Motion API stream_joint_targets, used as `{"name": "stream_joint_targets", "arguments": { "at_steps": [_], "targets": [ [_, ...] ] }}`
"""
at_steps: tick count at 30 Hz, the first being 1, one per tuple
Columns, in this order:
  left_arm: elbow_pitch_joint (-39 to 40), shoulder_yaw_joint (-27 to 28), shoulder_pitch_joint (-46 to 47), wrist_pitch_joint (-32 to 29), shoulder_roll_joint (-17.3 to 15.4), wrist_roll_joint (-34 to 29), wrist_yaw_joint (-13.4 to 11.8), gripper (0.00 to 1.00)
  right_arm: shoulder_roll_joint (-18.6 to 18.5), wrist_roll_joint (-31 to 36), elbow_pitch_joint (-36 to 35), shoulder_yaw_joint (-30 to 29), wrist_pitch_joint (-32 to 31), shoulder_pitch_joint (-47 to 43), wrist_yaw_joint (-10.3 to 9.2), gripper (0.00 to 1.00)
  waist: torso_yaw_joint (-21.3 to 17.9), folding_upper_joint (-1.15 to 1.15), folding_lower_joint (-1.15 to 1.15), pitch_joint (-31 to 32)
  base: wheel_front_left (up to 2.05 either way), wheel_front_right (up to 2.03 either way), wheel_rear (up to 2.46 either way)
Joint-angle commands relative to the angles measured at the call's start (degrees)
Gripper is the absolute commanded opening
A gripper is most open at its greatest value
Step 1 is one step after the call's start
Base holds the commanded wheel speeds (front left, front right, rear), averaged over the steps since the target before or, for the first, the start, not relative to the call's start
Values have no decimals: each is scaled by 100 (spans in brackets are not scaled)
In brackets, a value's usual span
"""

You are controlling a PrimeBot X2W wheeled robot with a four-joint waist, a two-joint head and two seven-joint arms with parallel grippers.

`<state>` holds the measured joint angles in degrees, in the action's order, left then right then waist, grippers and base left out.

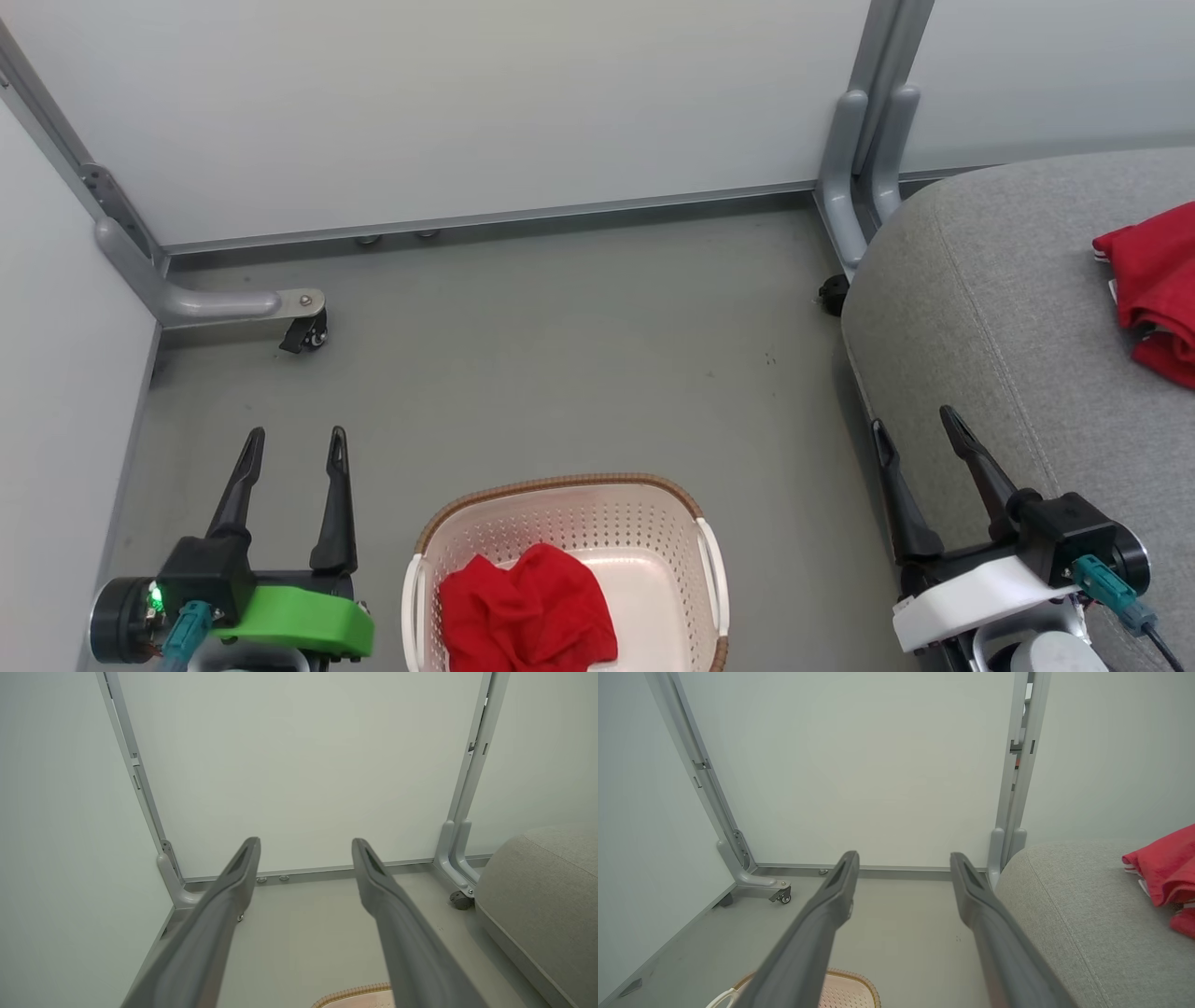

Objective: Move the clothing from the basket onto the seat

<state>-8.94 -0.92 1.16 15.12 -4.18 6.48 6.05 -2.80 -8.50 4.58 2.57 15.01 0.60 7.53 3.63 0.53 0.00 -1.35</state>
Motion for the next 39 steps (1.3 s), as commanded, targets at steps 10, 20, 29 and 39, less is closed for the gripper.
{"name": "stream_joint_targets", "arguments": {
  "at_steps": [10,20,29,39],
  "targets": [
    [20,61,-55,5,37,-66,49,100,-18,51,21,-40,26,10,-8,100,-41,-53,0,-21,0,0,0],
    [-31,-25,116,5,39,-129,93,100,-18,63,49,-30,26,50,-8,100,-46,-53,0,-72,0,0,0],
    [-208,-453,641,5,-177,-178,139,100,-18,71,-26,53,26,356,-8,100,-160,-53,0,-469,0,0,0],
    [-755,-1247,1485,5,-536,102,152,100,-17,106,-178,265,20,888,-8,100,-498,-53,0,-1263,0,0,0]
  ]
}}
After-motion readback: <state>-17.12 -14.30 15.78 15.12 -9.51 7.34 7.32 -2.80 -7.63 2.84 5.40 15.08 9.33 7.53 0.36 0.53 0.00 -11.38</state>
